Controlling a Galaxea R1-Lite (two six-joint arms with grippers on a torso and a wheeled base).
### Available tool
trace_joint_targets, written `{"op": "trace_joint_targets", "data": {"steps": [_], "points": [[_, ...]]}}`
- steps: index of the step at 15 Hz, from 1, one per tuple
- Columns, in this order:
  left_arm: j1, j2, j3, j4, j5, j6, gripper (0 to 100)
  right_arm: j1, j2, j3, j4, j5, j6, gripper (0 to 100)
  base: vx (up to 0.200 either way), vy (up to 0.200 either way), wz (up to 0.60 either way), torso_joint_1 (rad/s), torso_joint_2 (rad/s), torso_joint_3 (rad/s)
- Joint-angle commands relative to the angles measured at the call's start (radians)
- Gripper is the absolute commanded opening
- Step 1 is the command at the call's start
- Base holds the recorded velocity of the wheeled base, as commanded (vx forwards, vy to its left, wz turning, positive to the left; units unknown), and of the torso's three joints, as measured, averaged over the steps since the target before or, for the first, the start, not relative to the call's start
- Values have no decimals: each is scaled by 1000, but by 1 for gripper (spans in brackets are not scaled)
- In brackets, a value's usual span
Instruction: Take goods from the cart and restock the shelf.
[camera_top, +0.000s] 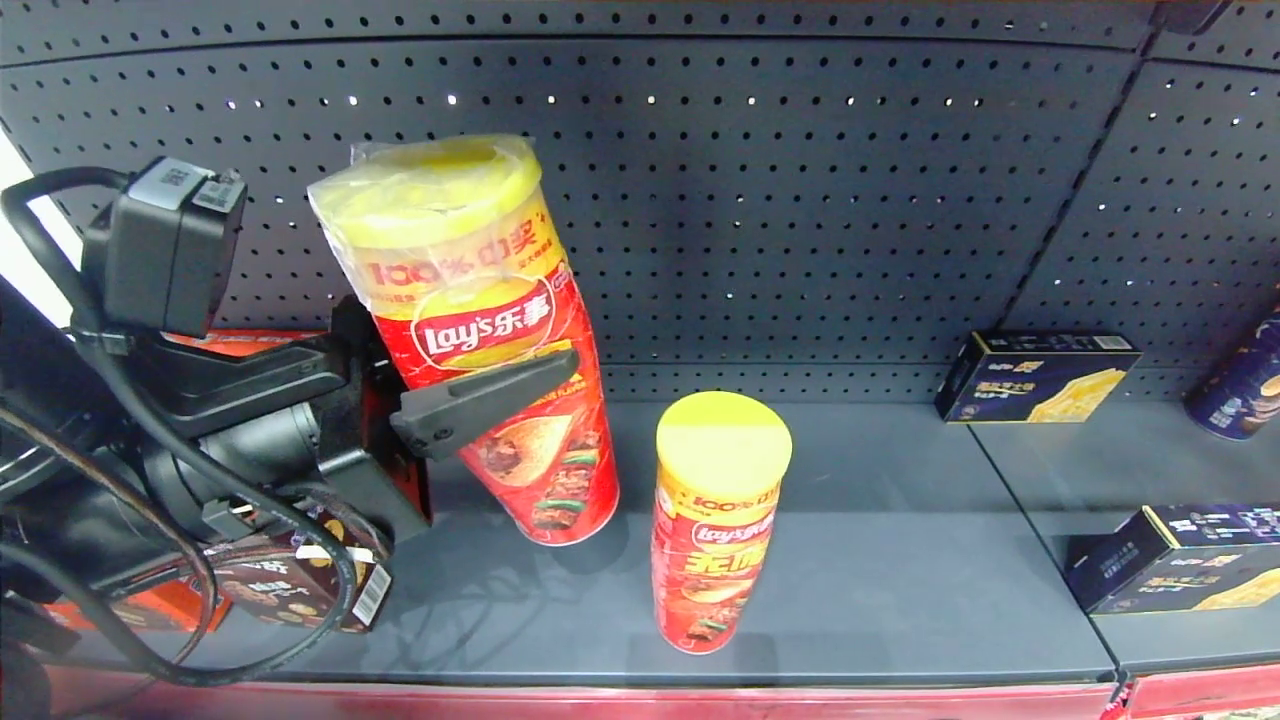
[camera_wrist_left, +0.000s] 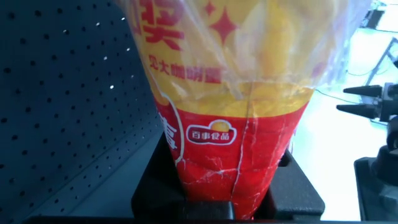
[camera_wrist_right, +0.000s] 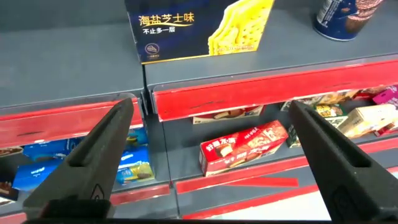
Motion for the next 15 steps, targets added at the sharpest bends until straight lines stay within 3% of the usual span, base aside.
{"op": "trace_joint_targets", "data": {"steps": [1,2,4,6,7,8,12,14,15], "points": [[-32,9,-4,43,-2,-1,0,0,7,0,-1,-1,0,100,0,0,0,0,0,0],[-44,10,-6,65,-4,2,0,0,7,0,-1,-1,0,100,0,0,0,0,0,0],[5,47,-29,86,-12,6,0,0,7,0,-1,-1,0,100,0,0,0,0,0,0],[14,92,-106,89,-65,4,0,0,7,0,-1,-1,0,100,0,0,0,0,0,0],[14,112,-129,84,-68,6,0,0,7,0,-1,-1,0,100,0,0,0,0,0,0],[18,167,-161,80,-67,36,0,0,7,0,-1,0,0,100,0,0,0,0,0,0],[11,220,-207,100,-58,41,0,0,7,0,-1,-1,0,100,0,0,0,0,0,0],[17,231,-297,272,-55,59,0,0,7,0,-1,-1,0,100,0,0,0,0,0,0],[18,233,-325,316,-55,91,0,0,7,0,-1,-1,0,100,0,0,0,0,0,0]]}}
